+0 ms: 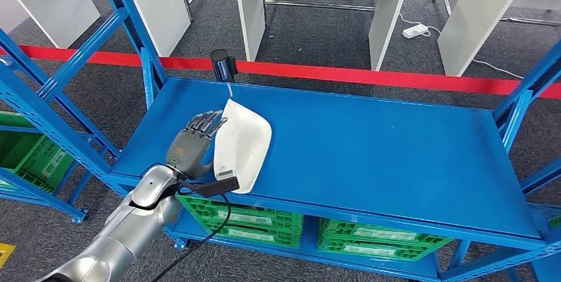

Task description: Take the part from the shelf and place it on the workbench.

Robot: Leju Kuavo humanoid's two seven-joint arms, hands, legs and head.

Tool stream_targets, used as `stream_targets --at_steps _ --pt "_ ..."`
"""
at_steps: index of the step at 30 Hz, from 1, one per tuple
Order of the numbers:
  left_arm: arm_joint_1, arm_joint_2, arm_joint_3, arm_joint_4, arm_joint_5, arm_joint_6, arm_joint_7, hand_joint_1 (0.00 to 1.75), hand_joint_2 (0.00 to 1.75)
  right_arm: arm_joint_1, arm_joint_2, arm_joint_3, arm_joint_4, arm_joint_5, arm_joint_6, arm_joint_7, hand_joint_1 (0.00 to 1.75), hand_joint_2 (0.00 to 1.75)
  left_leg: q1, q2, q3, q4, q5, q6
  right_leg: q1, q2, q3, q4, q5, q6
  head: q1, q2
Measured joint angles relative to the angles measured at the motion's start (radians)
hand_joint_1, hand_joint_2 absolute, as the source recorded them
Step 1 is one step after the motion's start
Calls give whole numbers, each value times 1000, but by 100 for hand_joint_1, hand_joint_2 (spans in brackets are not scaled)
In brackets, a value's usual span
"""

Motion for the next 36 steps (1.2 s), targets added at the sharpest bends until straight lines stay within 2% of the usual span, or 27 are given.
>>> stream_targets --at_steps 14,25,36 --pt "-23 -94 -83 -30 12 -39 6 0 175 -2 0 9 0 8 0 11 0 0 0 0 0 0 0 1 0 0 1 -1 0 1 0 0" --pt "-18 -97 -87 -32 74 -37 -6 0 175 -1 0 9 0 6 0 14 0 0 0 0 0 0 0 1 0 0 1 -1 0 1 0 0" --pt "10 -79 -87 -55 129 -38 -12 0 175 -1 -2 9 0 3 0 -4 0 0 0 0 0 0 -1 1 0 0 1 -1 0 1 0 0"
